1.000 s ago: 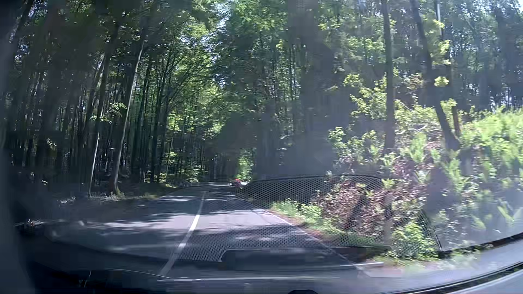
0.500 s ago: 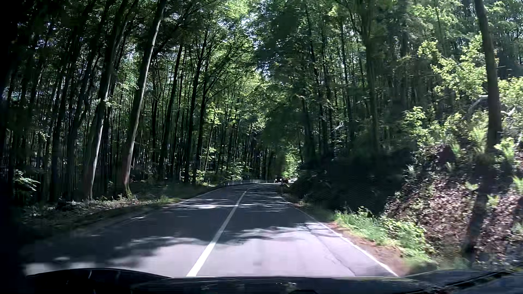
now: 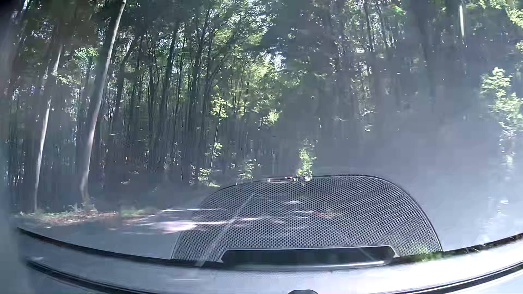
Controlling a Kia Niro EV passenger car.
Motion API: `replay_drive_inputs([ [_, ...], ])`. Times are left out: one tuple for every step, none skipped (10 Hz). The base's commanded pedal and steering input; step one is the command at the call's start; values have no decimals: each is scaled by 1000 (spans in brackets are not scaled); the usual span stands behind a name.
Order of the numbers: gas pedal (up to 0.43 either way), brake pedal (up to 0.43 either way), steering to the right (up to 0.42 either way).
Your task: Follow the waypoints while adhering to traffic rules and regulations
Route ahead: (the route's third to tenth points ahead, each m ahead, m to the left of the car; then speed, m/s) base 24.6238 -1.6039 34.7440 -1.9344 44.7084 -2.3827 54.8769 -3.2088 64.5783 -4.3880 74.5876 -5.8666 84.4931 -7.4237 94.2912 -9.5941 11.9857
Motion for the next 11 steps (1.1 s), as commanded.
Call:
replay_drive_inputs([
  [429, 0, -30],
  [429, 0, -30],
  [429, 0, -28],
  [429, 0, -21],
  [429, 0, -16],
  [429, 0, -9],
  [429, 0, -1],
  [429, 0, 3],
  [429, 0, 4],
  [429, 0, 4],
  [429, 0, 5],
])
